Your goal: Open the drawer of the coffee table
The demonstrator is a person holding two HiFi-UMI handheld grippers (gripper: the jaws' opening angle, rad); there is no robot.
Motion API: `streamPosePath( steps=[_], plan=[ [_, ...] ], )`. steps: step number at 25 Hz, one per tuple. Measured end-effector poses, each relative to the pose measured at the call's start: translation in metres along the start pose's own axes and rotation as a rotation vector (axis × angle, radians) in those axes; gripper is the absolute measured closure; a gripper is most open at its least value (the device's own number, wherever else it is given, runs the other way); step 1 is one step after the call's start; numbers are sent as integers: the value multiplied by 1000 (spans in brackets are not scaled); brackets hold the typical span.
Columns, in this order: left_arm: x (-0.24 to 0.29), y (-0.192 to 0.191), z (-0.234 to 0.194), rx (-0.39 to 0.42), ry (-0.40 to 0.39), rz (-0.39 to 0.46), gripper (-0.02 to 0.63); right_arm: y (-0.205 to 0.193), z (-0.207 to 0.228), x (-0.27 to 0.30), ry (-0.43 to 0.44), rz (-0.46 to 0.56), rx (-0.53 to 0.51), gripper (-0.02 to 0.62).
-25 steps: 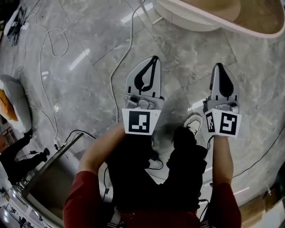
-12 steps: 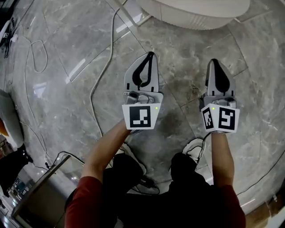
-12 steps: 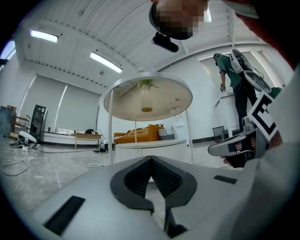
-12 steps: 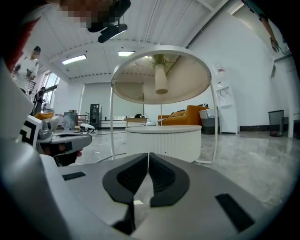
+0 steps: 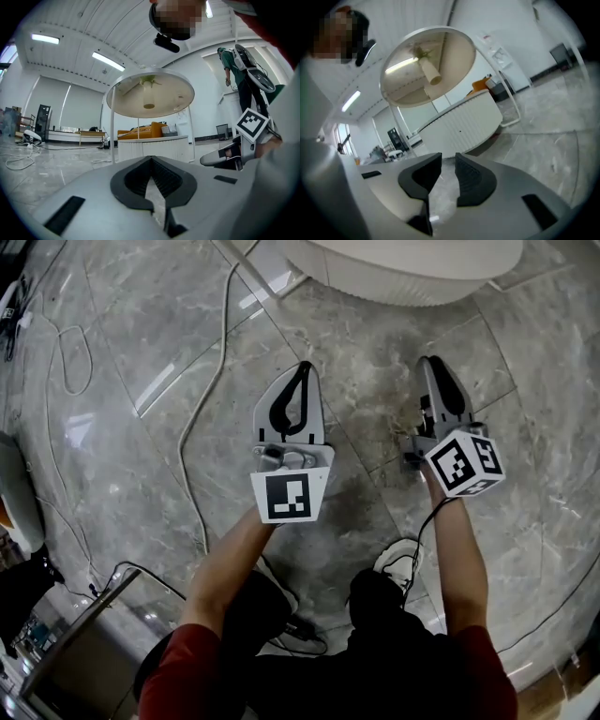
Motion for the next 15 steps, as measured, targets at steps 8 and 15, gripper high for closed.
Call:
streamPosePath(
  steps=[8, 15],
  plan=[
    [8, 5, 3, -28, 34, -6, 592, -2, 63, 58, 376, 191, 586, 361],
    [18, 10, 6, -29, 48, -16, 592, 1, 87, 92, 420, 327, 756, 316]
  ],
)
Point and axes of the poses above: the fingertips, and each gripper's own axes: x forward along the fingers, z to its right, y out of its top, the point moved 7 cm from there along -x, backward along the fingers, and after that the axes turned 11 degrees about -z, right-handed, at the moved point
